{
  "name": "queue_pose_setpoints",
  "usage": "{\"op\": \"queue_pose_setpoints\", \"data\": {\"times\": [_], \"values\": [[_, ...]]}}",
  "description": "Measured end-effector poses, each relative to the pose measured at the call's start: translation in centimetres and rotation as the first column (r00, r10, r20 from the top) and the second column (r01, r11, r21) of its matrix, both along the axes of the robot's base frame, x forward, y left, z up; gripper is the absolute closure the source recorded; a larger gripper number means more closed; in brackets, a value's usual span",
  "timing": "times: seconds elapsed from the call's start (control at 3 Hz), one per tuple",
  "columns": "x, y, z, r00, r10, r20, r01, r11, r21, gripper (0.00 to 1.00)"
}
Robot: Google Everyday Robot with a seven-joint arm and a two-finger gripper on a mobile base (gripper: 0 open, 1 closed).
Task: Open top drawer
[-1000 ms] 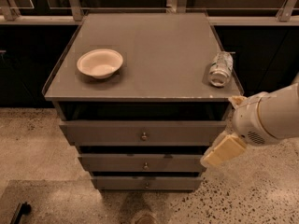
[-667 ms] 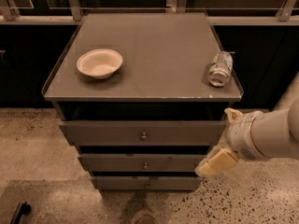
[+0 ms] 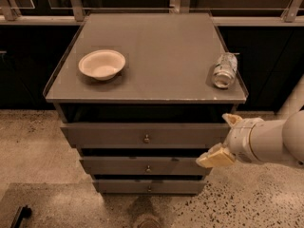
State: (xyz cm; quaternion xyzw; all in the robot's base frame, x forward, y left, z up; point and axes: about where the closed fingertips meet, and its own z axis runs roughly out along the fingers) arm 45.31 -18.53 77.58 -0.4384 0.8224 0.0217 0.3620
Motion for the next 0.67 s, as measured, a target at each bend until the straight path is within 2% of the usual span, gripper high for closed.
{"op": "queue_pose_setpoints", "data": {"times": [0.67], "values": [[0.0, 0.0, 0.0, 1.0, 0.0, 0.0, 0.0, 1.0, 0.0, 0.66]]}}
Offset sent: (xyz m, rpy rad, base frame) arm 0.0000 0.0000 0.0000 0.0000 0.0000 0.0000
